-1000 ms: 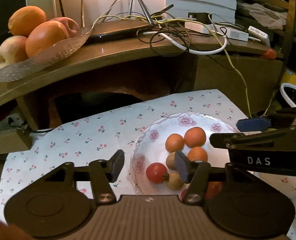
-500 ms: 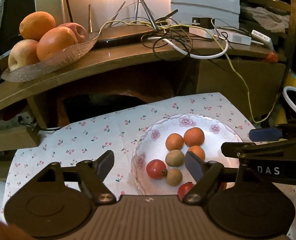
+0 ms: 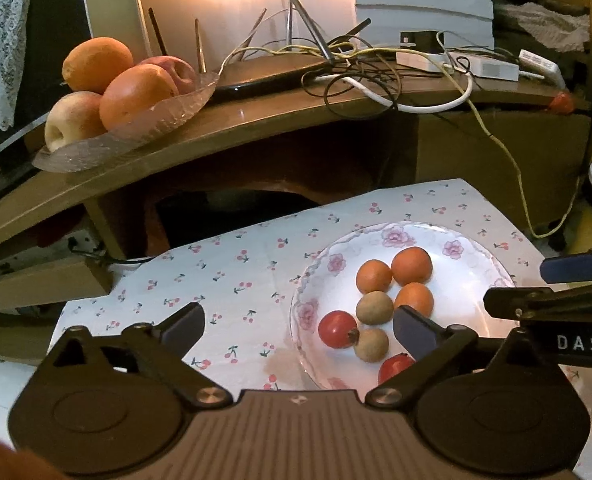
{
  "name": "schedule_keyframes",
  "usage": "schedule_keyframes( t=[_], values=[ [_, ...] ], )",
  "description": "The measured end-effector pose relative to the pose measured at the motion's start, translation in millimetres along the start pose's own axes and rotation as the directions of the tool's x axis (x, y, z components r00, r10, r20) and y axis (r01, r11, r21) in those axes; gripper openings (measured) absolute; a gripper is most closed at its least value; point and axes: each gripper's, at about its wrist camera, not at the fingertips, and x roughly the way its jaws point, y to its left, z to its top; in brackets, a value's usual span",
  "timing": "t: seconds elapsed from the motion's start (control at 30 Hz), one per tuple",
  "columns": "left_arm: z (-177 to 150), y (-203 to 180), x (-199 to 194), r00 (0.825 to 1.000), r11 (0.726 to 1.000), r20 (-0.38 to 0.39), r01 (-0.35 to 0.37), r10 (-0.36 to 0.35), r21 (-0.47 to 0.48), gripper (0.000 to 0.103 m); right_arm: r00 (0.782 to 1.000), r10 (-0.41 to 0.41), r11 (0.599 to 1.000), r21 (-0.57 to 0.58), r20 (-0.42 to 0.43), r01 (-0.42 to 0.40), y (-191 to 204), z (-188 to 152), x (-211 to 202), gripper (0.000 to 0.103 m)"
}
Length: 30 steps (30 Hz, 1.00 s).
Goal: Organize fruits
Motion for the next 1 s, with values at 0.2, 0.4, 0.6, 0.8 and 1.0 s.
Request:
schedule_keyframes(
  t=[0.2, 0.4, 0.6, 0.8, 1.0],
  values=[
    [-8, 6, -10, 0.999, 0.996, -0.016, 0.038, -0.039, -0.076, 0.103, 1.000, 0.001, 1.000, 0.017, 0.001, -0.001, -2, -8, -13, 0.061],
    [-21, 5, -24, 0.999, 0.997, -0.034, 0.029, -0.032, -0.077, 0.103, 1.000, 0.000, 0.999, 0.032, 0.000, 0.000, -1, -20, -30, 0.061],
    [-34, 1, -40, 0.999, 0.997, -0.043, 0.025, -0.028, -0.068, 0.103, 1.000, -0.006, 0.999, 0.031, -0.021, 0.007, 4, -37, -44, 0.062],
    [-45, -3, -57, 0.998, 0.998, -0.056, 0.019, -0.022, -0.052, 0.103, 0.999, 0.002, 0.999, 0.049, -0.032, 0.000, 7, -50, -57, 0.063],
    [-56, -3, -75, 0.998, 0.999, -0.054, 0.015, -0.017, -0.052, 0.103, 0.999, 0.028, 0.996, 0.080, -0.036, -0.025, 11, -62, -72, 0.063]
  ],
)
